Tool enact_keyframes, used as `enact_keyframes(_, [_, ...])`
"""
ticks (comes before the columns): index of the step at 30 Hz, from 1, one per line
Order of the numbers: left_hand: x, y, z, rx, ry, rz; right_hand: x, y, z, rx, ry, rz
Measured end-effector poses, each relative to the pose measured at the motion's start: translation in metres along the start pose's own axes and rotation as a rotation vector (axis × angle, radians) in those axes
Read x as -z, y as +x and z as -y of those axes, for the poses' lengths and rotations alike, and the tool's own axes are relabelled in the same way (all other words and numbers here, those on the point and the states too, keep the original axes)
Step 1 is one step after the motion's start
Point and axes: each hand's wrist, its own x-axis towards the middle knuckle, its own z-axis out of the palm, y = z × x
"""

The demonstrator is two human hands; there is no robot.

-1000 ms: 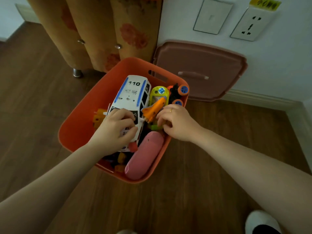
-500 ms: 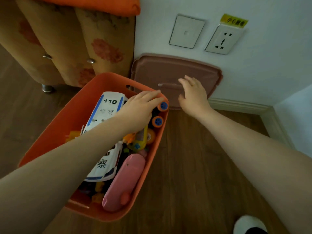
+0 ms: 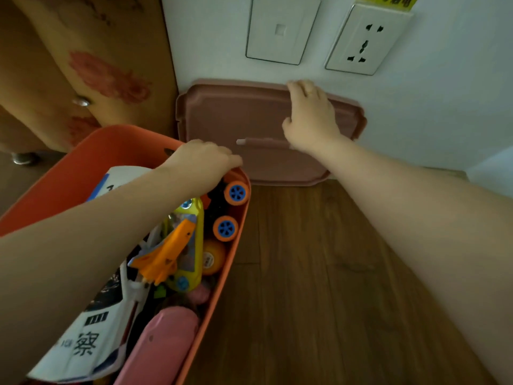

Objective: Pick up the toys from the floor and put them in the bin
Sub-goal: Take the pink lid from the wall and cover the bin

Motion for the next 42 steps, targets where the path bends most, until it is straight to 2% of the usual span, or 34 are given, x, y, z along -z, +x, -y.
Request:
enact_keyframes(8, [-0.009,0.0,-0.001,0.045,-0.153,-0.069,-0.016,-0.002,0.007,-0.026,-0.086,-0.141])
enact_keyframes(13, [-0.008,-0.001,-0.022,-0.032,-0.164,-0.077,-0.013,-0.017,0.006,0.019,-0.179,-0.159])
enact_keyframes(18, [-0.002,0.006,-0.049,-0.161,-0.193,-0.068,-0.005,-0.048,-0.005,0.088,-0.225,-0.16])
enact_keyframes(25, [0.008,0.018,-0.094,-0.35,-0.179,-0.04,0.007,-0.084,-0.032,0.007,-0.174,-0.191])
enact_keyframes(28, [0.013,0.017,-0.129,-0.518,-0.135,-0.036,0.015,-0.099,-0.043,0.035,-0.168,-0.237])
enact_keyframes(32, [0.013,0.009,-0.179,-0.755,-0.077,-0.018,0.021,-0.119,-0.048,0.145,-0.198,-0.379])
enact_keyframes(35, [0.013,-0.005,-0.19,-0.804,-0.18,-0.106,0.019,-0.134,-0.045,0.167,-0.194,-0.392])
enact_keyframes(38, [0.02,-0.037,-0.165,-0.776,-0.432,-0.361,0.021,-0.144,-0.037,0.193,-0.186,-0.419])
enact_keyframes(42, [0.036,-0.104,-0.111,-0.746,-0.556,-0.405,0.022,-0.153,-0.021,0.244,-0.17,-0.443])
